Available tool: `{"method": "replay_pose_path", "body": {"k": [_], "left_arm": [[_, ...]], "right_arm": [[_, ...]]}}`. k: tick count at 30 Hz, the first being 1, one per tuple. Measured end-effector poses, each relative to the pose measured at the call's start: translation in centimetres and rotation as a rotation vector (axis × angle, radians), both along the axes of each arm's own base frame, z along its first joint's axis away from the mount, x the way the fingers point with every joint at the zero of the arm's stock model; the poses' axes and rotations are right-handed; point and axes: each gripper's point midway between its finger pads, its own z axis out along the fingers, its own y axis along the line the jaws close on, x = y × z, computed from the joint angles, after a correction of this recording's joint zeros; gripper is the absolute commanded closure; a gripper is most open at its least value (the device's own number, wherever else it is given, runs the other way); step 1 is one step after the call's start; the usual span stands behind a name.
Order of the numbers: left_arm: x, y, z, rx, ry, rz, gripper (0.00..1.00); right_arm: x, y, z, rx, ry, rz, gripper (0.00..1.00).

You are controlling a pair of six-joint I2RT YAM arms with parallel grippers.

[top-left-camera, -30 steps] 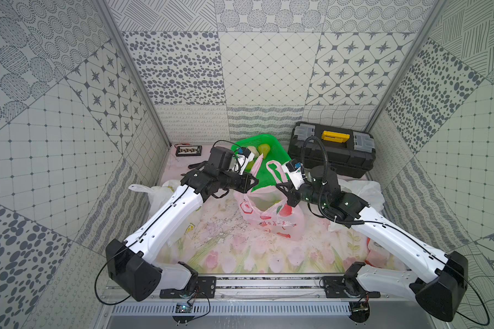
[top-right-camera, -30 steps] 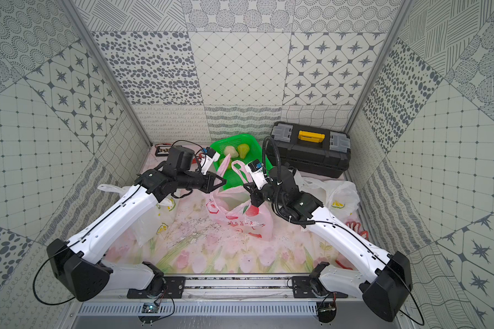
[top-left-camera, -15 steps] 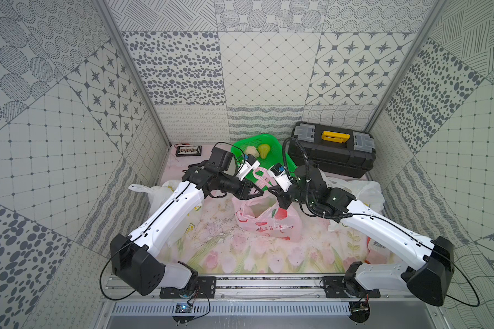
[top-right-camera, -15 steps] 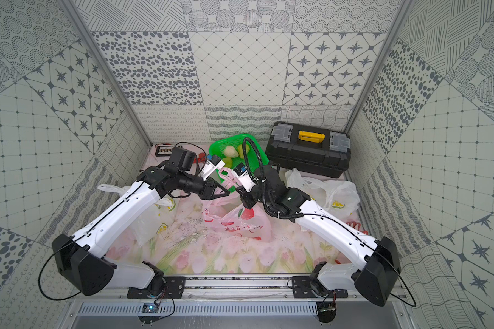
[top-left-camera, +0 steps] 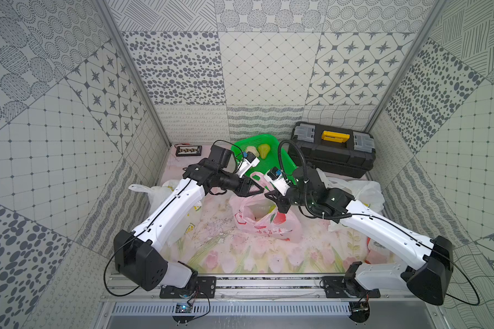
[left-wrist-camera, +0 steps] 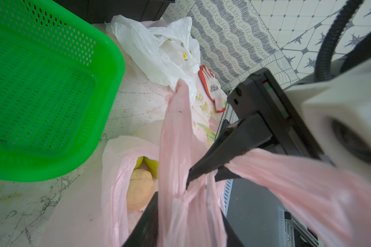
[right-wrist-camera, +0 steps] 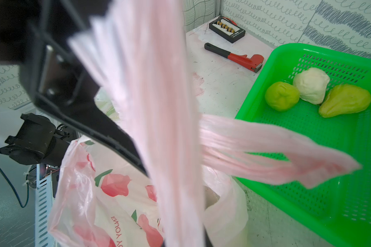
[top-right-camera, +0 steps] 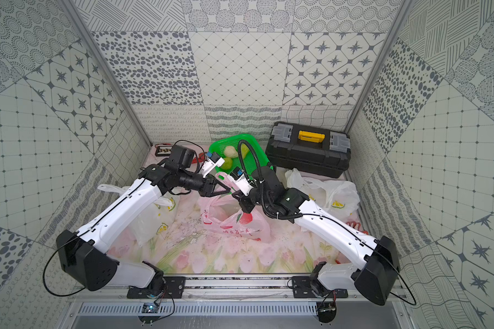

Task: Place the pears into plastic bags & tie knots
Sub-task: Tie the plastic bag at the center of the board.

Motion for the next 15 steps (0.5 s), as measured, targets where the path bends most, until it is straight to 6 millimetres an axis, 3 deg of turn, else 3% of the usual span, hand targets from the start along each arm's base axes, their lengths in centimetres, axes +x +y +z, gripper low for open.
{"method": "replay_pose_path", "body": {"k": [4,9,15], "left_arm": [[0.23,-0.13,-0.08,-0.003,0.009,0.006,0.76],[0.42,-0.13,0.17,-0.013,0.009,0.019,0.66],[0.52,-0.27,0.63,-0.031,-0.004,0.018,0.7]], "right_arm": [[0.07,0.18,-0.5,-0.008,0.011,0.004,0.94],[0.08,0.19,-0.68,-0.013,0.013,0.005,0.94],[0.03,0.14,-0.78,-0.016,0.017,0.005,0.94]]}}
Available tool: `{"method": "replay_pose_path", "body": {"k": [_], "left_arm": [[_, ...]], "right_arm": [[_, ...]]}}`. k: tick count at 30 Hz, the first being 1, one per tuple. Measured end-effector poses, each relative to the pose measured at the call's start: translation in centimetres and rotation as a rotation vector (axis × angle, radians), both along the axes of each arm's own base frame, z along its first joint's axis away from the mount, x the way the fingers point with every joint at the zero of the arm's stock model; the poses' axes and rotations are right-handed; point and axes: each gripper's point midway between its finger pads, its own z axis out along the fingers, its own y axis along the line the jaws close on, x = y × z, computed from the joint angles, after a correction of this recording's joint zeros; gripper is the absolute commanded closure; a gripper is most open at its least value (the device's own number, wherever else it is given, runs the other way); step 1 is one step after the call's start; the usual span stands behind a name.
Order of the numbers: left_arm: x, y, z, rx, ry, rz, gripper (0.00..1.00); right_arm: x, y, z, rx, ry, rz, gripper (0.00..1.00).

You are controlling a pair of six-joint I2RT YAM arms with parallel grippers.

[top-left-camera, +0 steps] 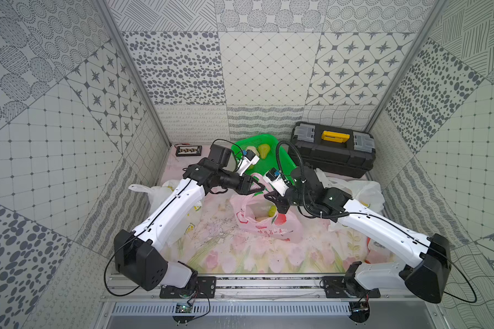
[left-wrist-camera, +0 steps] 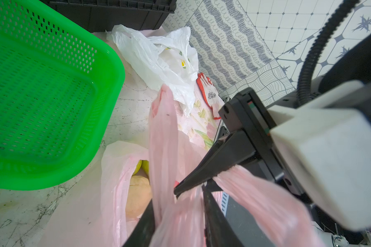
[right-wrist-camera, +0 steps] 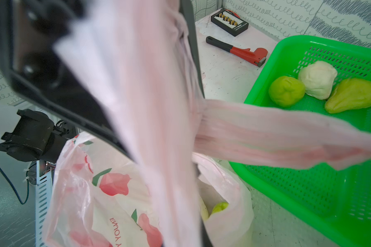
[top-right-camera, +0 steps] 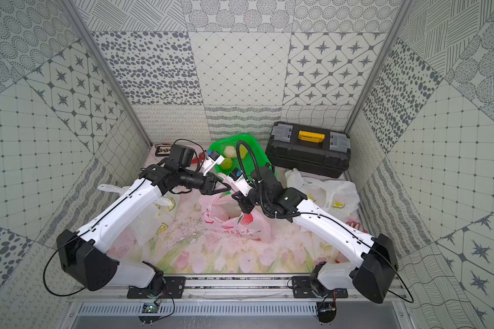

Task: Place the pears into plastic bags & tie knots
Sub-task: Tie the plastic bag at the center of the board.

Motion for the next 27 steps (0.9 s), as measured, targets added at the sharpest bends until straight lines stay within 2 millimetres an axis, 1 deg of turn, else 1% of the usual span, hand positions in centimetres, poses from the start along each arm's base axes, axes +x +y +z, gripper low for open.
{"method": "replay_pose_path", "body": {"k": [1,2,3,5,9,11,12,14,17,19,21,25,26,27], "left_arm": [[0.0,0.0,0.1,-0.003,-0.001,-0.001,0.73],[0.0,-0.1,0.1,-0.005,0.0,-0.001,0.77],[0.0,-0.1,0.1,-0.007,0.002,-0.002,0.84],[-0.1,-0.1,0.2,-0.014,0.008,-0.006,0.99],[0.0,-0.1,0.2,-0.013,0.005,-0.002,1.0],[0.2,0.1,0.0,-0.008,0.008,0.009,1.0],[0.4,0.3,-0.1,-0.004,0.011,0.018,1.0],[0.6,0.5,-0.4,0.006,0.014,0.034,1.0],[0.8,0.7,-0.6,0.011,0.022,0.046,1.0],[0.8,0.7,-0.8,0.012,0.028,0.049,1.0],[0.8,0.7,-0.8,0.012,0.032,0.051,1.0],[0.8,0.7,-0.8,0.012,0.035,0.053,1.0],[0.8,0.7,-0.8,0.012,0.037,0.053,1.0],[0.8,0.7,-0.8,0.012,0.039,0.054,1.0]], "right_arm": [[0.0,0.0,0.0,0.0,0.0,0.0,0.94],[0.0,0.0,0.0,0.0,0.0,0.0,0.93],[0.0,0.0,0.0,0.0,0.001,-0.001,0.89],[0.0,0.0,0.0,-0.001,0.002,-0.001,0.78],[0.1,-0.4,-0.1,0.005,0.03,-0.02,0.59],[0.1,-0.8,0.3,0.025,0.051,-0.034,0.5],[0.1,-1.1,0.6,0.037,0.057,-0.041,0.47],[-0.1,-1.8,2.0,0.078,0.059,-0.055,0.41],[-0.4,-2.8,4.0,0.138,0.052,-0.07,0.37],[-0.6,-3.1,4.9,0.163,0.047,-0.072,0.39],[-0.6,-3.2,5.0,0.172,0.051,-0.078,0.47],[-0.4,-2.9,4.5,0.167,0.077,-0.075,0.79],[-0.3,-2.8,4.2,0.164,0.087,-0.072,0.85],[-0.2,-2.6,4.0,0.162,0.098,-0.071,0.89]]}}
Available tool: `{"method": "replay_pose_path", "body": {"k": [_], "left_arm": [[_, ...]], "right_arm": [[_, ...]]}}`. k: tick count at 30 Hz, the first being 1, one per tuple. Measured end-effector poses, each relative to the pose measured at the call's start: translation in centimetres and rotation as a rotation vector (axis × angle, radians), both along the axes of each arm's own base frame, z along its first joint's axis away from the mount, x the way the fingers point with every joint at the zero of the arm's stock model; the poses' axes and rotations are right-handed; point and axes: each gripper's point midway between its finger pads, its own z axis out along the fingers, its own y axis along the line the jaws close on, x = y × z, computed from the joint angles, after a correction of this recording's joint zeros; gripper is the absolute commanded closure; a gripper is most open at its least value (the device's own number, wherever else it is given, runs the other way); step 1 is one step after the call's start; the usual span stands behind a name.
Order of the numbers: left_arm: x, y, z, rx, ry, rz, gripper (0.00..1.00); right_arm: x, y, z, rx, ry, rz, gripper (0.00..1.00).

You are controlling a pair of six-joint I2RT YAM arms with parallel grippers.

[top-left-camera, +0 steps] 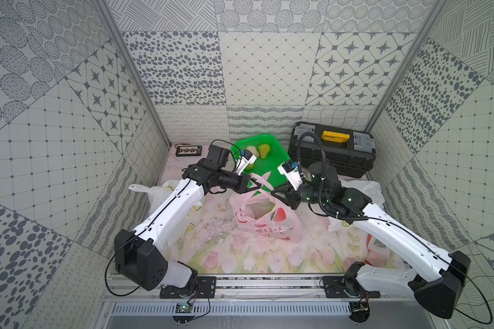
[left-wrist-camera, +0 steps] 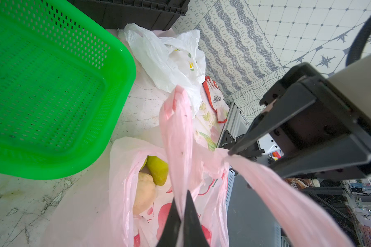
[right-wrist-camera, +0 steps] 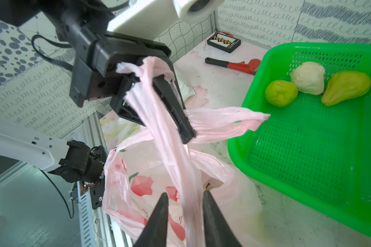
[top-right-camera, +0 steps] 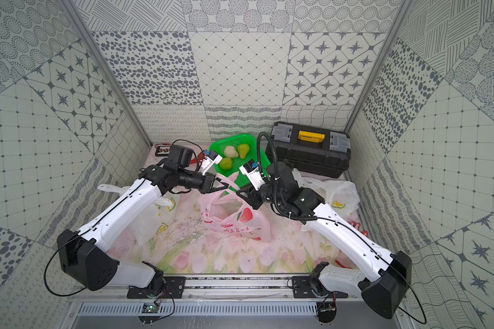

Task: Place the pears into plastic bags & tie knots
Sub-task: Tie the plastic bag at the center of the board.

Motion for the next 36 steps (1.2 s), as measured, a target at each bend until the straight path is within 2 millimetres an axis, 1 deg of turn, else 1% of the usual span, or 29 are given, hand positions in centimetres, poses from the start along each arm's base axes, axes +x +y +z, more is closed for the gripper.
{"method": "replay_pose_path", "body": {"k": [2,6,12,14,17,19,21,23,24,26,27,28,30,31,32,36], "left_arm": [[-0.1,0.0,0.1,-0.002,-0.001,-0.002,0.99],[-0.7,0.1,0.5,-0.013,-0.014,-0.013,0.91],[-1.9,0.3,1.4,-0.039,-0.047,-0.062,0.77],[-2.2,0.3,1.6,-0.046,-0.059,-0.075,0.73],[-2.5,0.2,1.6,-0.051,-0.063,-0.092,0.69],[-2.6,0.1,1.6,-0.053,-0.061,-0.103,0.68],[-2.7,0.0,1.6,-0.053,-0.064,-0.111,0.7],[-2.6,-0.1,1.5,-0.051,-0.067,-0.116,0.76],[-2.5,-0.2,1.5,-0.05,-0.068,-0.116,0.8],[-2.4,-0.2,1.5,-0.048,-0.073,-0.116,0.91],[-2.3,-0.2,1.5,-0.046,-0.074,-0.115,0.96],[-2.3,-0.3,1.5,-0.045,-0.074,-0.114,1.0],[-2.2,-0.2,1.4,-0.04,-0.072,-0.109,1.0],[-2.1,-0.2,1.3,-0.037,-0.072,-0.106,1.0],[-2.0,-0.2,1.2,-0.032,-0.075,-0.101,1.0],[-1.8,0.0,0.9,-0.016,-0.087,-0.089,1.0]], "right_arm": [[0.3,0.5,-0.4,-0.004,0.017,0.007,0.95],[0.7,1.0,-1.3,-0.02,0.041,0.013,0.99],[0.8,1.6,-2.0,-0.029,0.054,0.021,1.0],[0.7,2.1,-2.0,-0.032,0.056,0.032,1.0],[0.3,2.8,-2.0,-0.034,0.054,0.053,1.0],[-0.1,3.1,-1.9,-0.036,0.054,0.065,1.0],[-0.3,3.4,-1.7,-0.037,0.048,0.078,1.0],[-0.5,3.6,-1.6,-0.042,0.043,0.087,1.0],[-0.5,3.7,-1.6,-0.043,0.04,0.088,0.99],[-0.6,3.6,-1.8,-0.049,0.041,0.09,0.89],[-0.6,3.6,-1.8,-0.051,0.041,0.088,0.86],[-0.5,3.5,-1.8,-0.053,0.044,0.083,0.8],[0.0,3.1,-1.9,-0.045,0.064,0.059,0.59],[0.5,2.6,-1.8,-0.031,0.091,0.027,0.54],[1.2,2.0,-1.6,-0.015,0.113,-0.01,0.5],[3.7,-0.8,-0.4,0.076,0.222,-0.171,0.44]]}}
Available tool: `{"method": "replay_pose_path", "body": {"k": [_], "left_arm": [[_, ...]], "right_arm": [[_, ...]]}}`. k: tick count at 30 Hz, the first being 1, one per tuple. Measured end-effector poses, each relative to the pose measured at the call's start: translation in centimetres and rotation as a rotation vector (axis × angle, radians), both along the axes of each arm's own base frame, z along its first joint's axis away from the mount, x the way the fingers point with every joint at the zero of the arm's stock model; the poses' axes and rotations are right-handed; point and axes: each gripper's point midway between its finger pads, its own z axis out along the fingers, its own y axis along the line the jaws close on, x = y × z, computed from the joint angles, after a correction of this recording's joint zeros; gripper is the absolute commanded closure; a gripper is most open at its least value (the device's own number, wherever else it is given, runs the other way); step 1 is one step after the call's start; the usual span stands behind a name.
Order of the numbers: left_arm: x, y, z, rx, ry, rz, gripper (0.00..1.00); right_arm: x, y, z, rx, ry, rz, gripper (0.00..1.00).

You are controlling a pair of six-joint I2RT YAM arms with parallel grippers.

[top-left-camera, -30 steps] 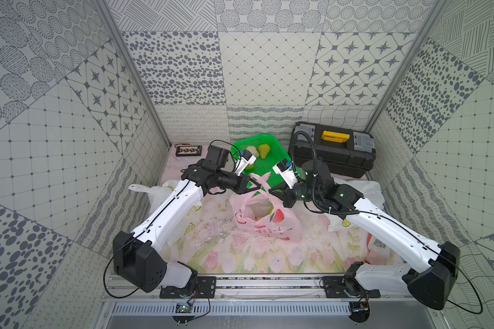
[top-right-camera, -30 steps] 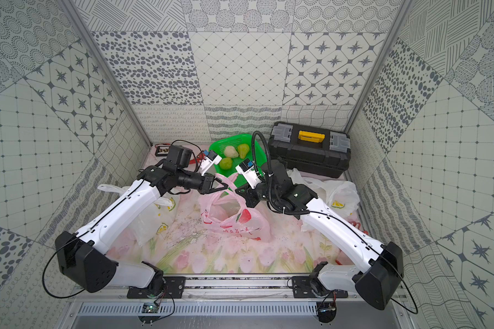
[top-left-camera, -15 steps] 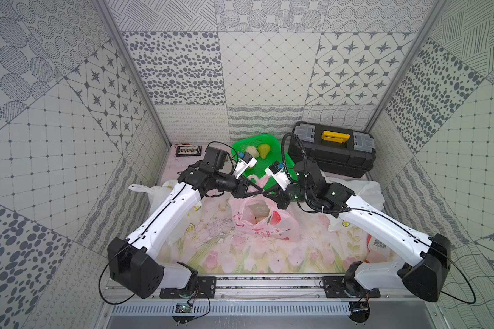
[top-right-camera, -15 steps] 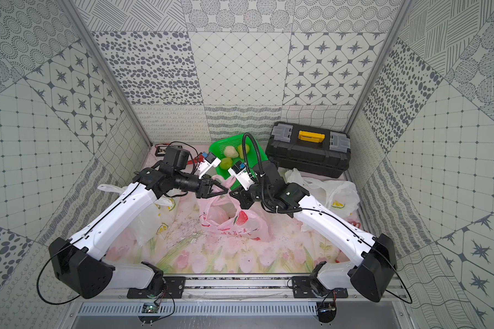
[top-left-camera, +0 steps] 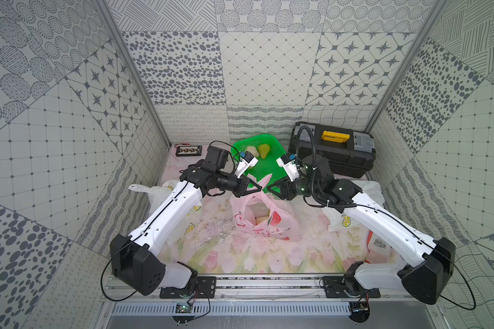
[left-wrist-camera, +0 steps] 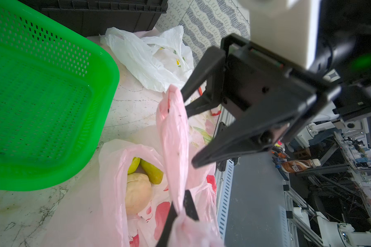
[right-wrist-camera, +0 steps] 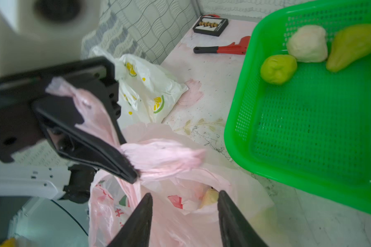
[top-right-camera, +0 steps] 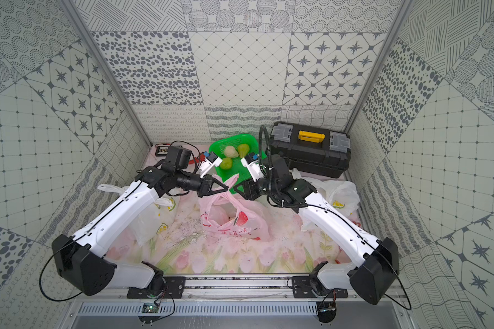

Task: Place the pears into plastic bags & tie knots
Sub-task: Tie the plastic bag at the center of the board.

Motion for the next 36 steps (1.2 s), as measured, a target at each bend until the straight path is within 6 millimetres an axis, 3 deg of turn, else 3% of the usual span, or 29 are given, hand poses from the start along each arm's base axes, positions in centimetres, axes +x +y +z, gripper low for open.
{"method": "replay_pose_path", "body": {"k": [3,7,11,16,21,23,28,36], "left_arm": [[-0.1,0.1,-0.2,0.005,-0.011,0.004,1.0],[-0.1,0.1,-0.3,0.015,-0.036,0.005,1.0],[-0.4,-0.1,-0.3,0.022,-0.055,-0.008,1.0],[-0.3,-0.2,-0.5,0.036,-0.072,-0.007,1.0],[0.0,-0.1,-0.8,0.054,-0.08,0.009,1.0],[0.1,0.0,-0.8,0.06,-0.084,0.016,0.97],[0.6,0.3,-1.1,0.079,-0.09,0.04,0.86],[1.0,1.0,-2.1,0.096,-0.067,0.065,0.93]], "right_arm": [[1.2,-1.1,1.5,0.071,0.087,-0.095,0.42],[1.7,0.0,3.1,0.151,0.19,-0.121,0.41],[2.5,1.2,2.4,0.175,0.29,-0.134,0.44],[3.1,2.7,0.5,0.168,0.391,-0.128,0.66],[2.6,3.3,0.6,0.182,0.418,-0.106,0.93],[2.5,3.4,0.8,0.184,0.417,-0.098,0.99],[2.4,3.1,1.3,0.185,0.391,-0.095,1.0],[2.0,2.2,3.5,0.211,0.33,-0.088,1.0]]}}
